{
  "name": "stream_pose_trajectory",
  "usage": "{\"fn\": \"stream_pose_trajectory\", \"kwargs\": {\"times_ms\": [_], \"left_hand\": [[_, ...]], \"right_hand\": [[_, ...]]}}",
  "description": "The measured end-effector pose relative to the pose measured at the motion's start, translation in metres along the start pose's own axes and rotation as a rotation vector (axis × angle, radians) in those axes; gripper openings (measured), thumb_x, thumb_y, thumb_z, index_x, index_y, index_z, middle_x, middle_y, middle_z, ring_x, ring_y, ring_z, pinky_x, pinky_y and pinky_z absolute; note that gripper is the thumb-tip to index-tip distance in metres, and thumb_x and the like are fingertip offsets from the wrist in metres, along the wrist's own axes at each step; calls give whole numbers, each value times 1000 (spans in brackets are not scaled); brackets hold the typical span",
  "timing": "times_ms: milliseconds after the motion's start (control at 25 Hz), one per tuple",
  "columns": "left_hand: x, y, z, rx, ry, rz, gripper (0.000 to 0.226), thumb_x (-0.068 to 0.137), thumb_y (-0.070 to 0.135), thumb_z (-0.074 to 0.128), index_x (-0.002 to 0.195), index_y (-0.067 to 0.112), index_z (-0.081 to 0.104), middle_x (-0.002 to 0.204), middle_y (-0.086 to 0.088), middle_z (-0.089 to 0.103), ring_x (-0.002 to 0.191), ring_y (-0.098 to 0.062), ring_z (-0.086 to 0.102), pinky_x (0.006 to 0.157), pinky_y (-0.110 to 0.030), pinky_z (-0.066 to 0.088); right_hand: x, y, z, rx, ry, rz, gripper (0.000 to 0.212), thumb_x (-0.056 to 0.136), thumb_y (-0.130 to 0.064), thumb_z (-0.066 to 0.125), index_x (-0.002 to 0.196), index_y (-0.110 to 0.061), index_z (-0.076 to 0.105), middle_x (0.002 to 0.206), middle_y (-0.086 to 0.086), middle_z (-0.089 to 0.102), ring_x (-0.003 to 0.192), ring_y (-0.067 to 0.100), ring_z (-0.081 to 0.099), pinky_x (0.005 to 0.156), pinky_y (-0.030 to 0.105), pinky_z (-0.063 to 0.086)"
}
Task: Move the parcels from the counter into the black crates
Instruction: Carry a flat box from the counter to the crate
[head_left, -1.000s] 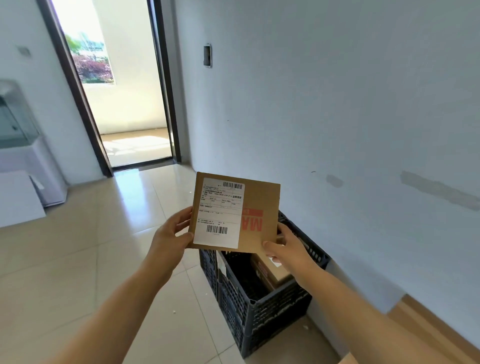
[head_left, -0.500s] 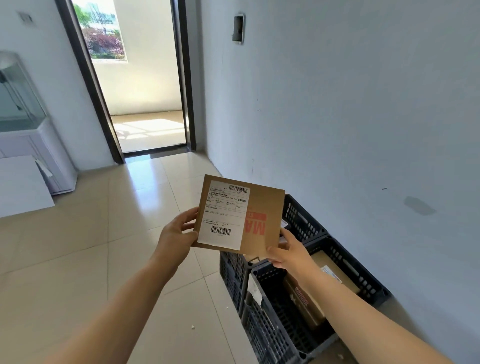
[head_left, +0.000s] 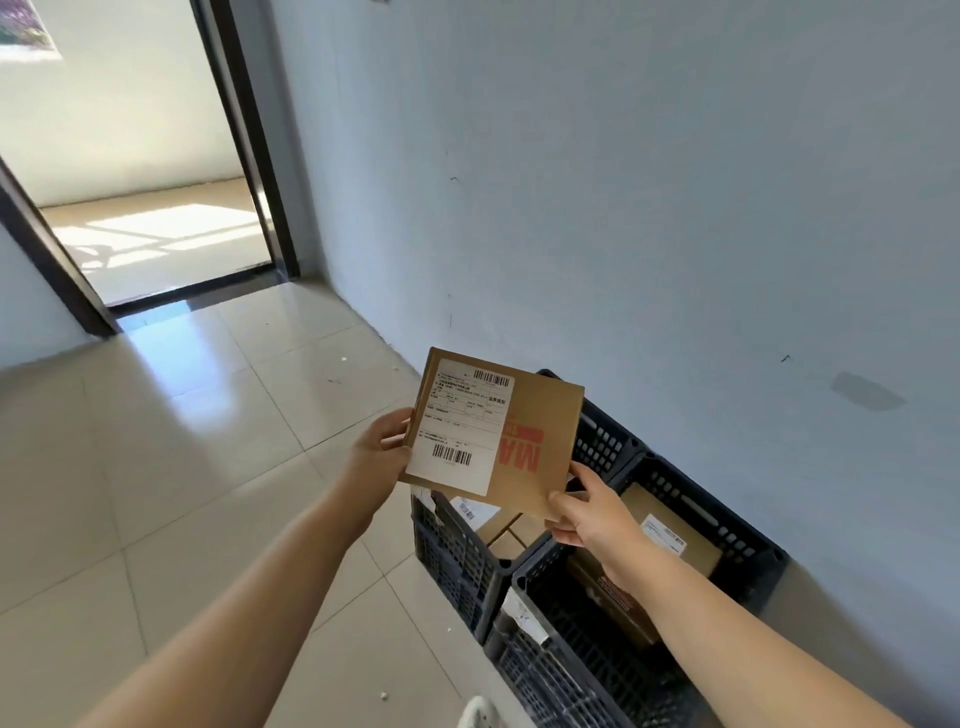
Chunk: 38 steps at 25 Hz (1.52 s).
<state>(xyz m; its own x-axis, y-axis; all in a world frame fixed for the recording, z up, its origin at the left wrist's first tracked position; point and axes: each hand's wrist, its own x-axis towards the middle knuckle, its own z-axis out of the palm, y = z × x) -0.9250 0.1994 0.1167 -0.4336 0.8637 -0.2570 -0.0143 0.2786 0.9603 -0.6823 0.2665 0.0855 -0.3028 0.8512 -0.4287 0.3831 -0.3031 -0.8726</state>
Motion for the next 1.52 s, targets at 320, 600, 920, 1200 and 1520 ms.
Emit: {"fn": "stream_pose_trajectory", "kwargs": {"times_ms": [320,600,920,1200,1520], "left_hand": [[151,-14,46,143,-127,-124,51,91,-10,42,125,26,55,105,-1,67,92,-10,63,58,-20,55],[251,-46,78,325,-201,-202,47,90,2,59,131,25,55,118,-1,64,108,-19,61,66,-23,56],[340,-117,97,667,-305,-304,57,90,-2,45,133,35,51,127,4,60,94,-12,61,57,-22,53],[392,-168,82,1152,-543,-159,71,85,-4,35,144,34,35,123,4,60,99,-17,57,65,-24,46],[411,-203,95,1356,-807,173,65,89,0,48,145,24,27,125,4,57,115,-18,46,87,-26,43]], "right_hand": [[128,19,-13,126,57,221,48,98,-16,51,142,-27,36,112,8,64,97,22,66,71,26,54],[201,37,-9,161,90,447,32,99,-18,50,127,-31,43,111,3,63,94,21,64,78,36,58],[254,80,28,195,126,703,59,98,-24,53,150,-25,25,132,-4,49,112,15,52,83,28,53],[299,109,87,210,225,837,58,97,-16,52,149,-21,27,125,-1,53,111,20,55,96,35,47],[327,139,112,115,353,911,47,94,-5,51,139,-12,39,107,0,56,93,20,56,78,29,43]]}}
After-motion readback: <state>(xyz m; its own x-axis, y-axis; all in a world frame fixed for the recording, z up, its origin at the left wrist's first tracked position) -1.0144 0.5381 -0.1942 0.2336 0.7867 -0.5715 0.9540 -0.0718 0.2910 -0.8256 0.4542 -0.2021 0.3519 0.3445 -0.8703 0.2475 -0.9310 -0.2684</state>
